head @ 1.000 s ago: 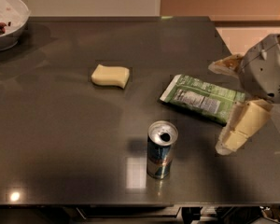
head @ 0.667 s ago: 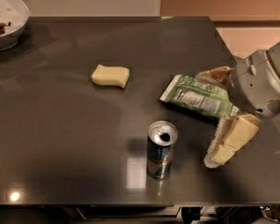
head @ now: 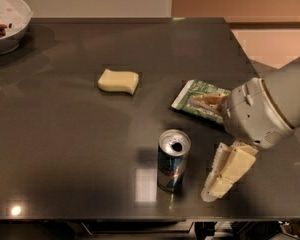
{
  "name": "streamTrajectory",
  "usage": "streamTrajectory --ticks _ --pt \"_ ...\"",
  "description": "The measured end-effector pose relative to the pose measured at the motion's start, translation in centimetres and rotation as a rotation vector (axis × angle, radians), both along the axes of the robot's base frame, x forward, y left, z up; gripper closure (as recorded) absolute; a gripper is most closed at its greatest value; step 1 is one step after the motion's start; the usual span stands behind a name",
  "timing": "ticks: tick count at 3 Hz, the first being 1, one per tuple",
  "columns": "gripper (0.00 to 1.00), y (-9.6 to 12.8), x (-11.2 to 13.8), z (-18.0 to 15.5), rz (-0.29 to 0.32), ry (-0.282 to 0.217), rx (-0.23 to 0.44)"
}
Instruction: Knock redbull can over
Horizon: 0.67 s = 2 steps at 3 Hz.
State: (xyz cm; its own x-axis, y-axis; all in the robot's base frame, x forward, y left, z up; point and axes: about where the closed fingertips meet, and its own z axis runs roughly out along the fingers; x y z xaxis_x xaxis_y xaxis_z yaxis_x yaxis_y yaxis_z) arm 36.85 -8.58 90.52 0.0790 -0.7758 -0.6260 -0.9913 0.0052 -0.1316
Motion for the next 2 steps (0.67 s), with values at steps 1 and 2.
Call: streamTrajectory --ticks 1,2 --pt "0.0 2.26 -0.86 -1.3 0.051 0.033 0.059" --pt "0.15 3.16 -1.17 -1.23 0.058 0.06 0.103"
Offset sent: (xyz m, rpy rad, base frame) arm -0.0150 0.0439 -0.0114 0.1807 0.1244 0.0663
